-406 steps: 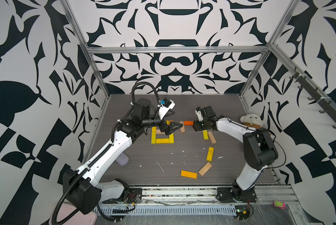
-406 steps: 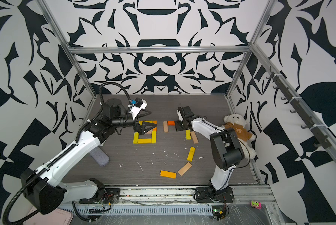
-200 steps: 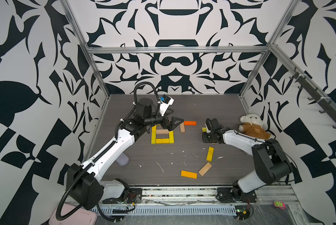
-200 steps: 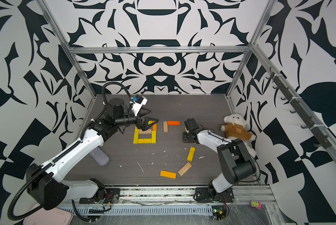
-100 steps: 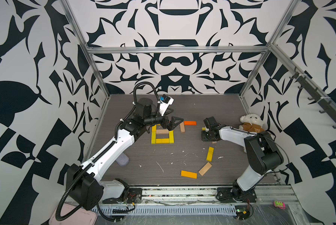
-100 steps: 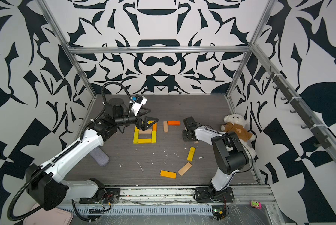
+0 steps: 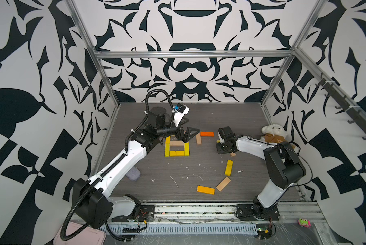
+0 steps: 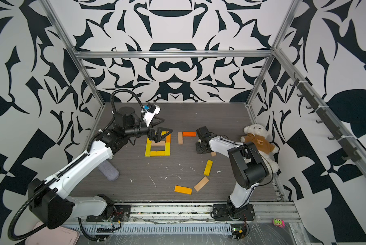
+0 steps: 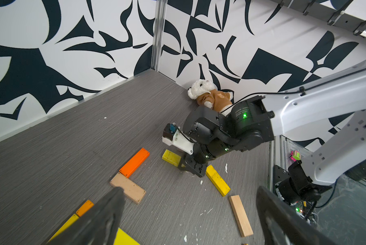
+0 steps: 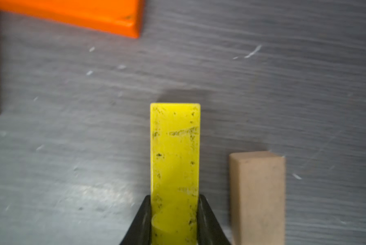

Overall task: Assemble the number 8 with building blocks
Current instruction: Assemble the building block at the center of the board.

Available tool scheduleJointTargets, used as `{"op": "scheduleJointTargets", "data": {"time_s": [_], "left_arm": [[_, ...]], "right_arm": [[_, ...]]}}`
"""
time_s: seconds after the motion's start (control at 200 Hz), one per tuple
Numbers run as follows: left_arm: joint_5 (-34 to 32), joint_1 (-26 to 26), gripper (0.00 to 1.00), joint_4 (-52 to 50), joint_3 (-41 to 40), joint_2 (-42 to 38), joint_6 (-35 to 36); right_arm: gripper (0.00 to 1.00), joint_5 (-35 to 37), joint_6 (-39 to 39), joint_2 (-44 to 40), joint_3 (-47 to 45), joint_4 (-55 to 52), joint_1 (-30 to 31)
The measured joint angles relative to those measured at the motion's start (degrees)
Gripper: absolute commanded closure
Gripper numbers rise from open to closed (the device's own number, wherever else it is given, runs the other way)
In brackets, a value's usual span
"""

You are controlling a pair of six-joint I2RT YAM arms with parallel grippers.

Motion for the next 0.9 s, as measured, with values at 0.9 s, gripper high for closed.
{"op": "scheduleJointTargets", "data": {"time_s": [0.9], "left_arm": [[0.0,0.0,0.01,-0.4,0.0,0.0,0.4]], "right_arm": [[0.52,-6.0,-6.5,3.8,5.6,-4.3,4.9]]}}
